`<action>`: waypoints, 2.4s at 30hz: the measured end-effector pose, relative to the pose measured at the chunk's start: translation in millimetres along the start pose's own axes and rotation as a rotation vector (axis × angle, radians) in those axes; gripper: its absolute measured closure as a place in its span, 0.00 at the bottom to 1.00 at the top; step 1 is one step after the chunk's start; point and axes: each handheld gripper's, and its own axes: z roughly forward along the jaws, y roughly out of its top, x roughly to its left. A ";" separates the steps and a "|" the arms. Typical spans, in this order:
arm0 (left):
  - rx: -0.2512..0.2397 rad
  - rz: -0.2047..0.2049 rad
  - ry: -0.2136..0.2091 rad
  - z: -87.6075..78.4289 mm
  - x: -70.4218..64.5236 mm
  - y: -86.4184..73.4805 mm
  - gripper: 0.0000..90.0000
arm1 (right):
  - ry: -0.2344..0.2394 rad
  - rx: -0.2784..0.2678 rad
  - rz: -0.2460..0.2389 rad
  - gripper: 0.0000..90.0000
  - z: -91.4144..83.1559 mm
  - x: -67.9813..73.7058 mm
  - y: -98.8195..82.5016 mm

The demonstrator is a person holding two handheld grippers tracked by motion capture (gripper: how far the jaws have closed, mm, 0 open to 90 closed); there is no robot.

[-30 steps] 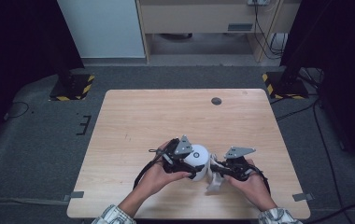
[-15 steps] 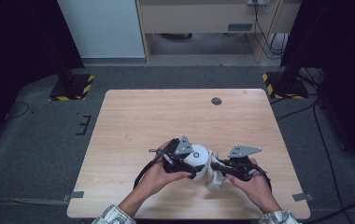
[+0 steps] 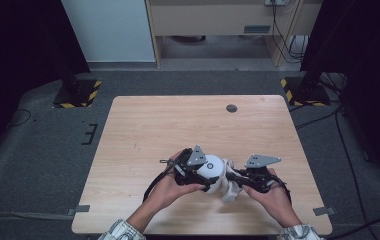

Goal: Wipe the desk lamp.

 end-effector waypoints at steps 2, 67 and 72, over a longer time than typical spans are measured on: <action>0.001 0.001 0.000 0.2 0.0 0.0 0.09 | -0.001 0.014 -0.001 0.87 2.9 -0.2 -3.0; 0.011 0.015 0.003 1.3 -0.3 1.0 0.09 | 0.016 0.115 0.005 0.87 21.1 4.3 -23.7; 0.010 0.017 0.001 1.9 -1.0 1.6 0.09 | 0.010 0.153 0.003 0.87 27.5 4.9 -27.0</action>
